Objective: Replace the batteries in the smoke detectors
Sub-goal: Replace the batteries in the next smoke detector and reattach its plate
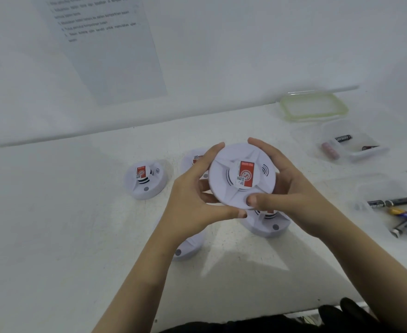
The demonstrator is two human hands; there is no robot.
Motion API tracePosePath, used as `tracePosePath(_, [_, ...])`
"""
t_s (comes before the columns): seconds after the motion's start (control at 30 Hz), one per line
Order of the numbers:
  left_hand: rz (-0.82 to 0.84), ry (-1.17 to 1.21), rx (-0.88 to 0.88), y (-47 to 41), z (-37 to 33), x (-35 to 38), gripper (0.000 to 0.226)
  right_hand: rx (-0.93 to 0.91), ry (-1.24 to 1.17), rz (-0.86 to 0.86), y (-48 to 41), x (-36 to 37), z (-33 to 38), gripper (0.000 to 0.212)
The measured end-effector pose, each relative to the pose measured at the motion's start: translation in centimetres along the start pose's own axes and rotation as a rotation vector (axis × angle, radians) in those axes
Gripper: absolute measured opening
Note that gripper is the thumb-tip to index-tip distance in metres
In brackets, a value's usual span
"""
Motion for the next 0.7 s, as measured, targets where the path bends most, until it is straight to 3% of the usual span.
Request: tracePosePath(0.7, [0.020, 0.053, -0.068, 0.2, 1.9, 0.1, 0.104, 0.033, -0.035, 0.021, -0.7, -0.1, -1.9, 0.081])
Point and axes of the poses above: each hand's wrist, its own y-axis away from the middle knuckle, its own x-axis out of the palm, z = x × y, the point moved 4 cm from there along -y, towards the middle knuckle, and after that the axes turned 4 degrees about x, right-handed, at the moved point
